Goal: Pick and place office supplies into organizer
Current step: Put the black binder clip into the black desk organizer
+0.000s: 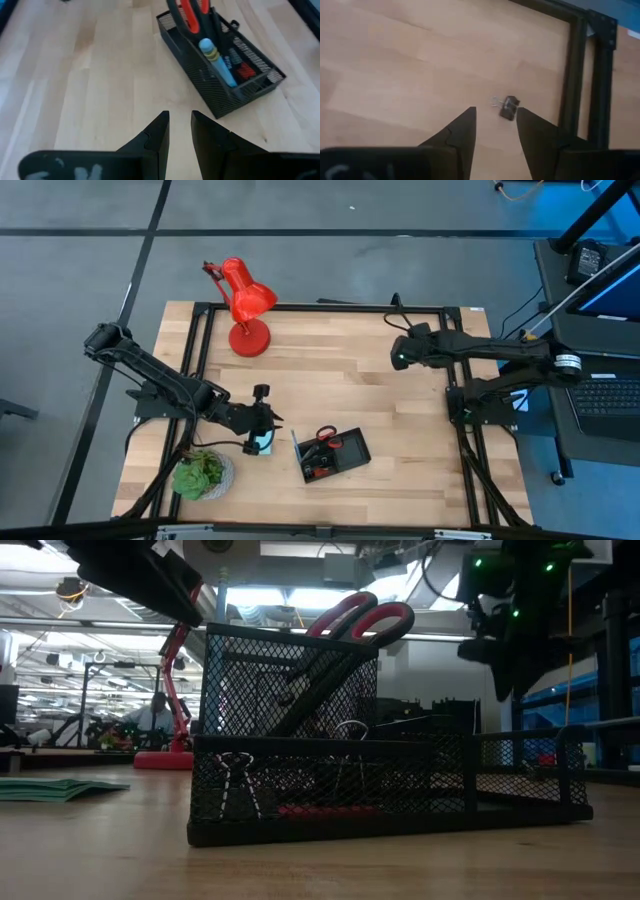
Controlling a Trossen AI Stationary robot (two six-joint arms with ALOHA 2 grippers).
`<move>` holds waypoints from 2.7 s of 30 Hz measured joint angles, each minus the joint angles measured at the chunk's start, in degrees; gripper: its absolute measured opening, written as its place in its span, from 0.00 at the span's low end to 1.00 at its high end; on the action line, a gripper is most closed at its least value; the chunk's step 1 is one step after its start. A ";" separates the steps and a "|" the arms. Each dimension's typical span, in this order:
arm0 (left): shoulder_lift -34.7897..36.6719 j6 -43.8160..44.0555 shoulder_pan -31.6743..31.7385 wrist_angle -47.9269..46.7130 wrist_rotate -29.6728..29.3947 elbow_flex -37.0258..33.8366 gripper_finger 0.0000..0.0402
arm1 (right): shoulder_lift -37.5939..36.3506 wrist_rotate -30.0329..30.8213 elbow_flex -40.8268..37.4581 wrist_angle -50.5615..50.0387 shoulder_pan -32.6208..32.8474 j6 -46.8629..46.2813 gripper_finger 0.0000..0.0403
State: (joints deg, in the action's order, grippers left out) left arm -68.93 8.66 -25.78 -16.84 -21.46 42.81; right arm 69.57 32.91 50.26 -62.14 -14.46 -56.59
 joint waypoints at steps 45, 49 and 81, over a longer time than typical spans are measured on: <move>0.00 -0.42 0.00 -0.02 -4.37 0.00 0.19 | 26.22 -1.11 -0.02 2.91 -10.94 -0.36 0.36; 0.00 -0.42 0.00 -0.03 -4.37 0.00 0.19 | 28.14 -1.11 -0.02 3.44 -11.23 -0.26 0.36; 0.00 -0.39 0.00 -0.04 -4.37 -0.02 0.19 | 30.52 -3.06 -0.02 6.69 -15.16 2.83 0.35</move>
State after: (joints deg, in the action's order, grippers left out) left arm -68.93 8.27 -25.78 -16.88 -25.82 42.78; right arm 100.09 29.85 50.24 -55.45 -29.63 -53.76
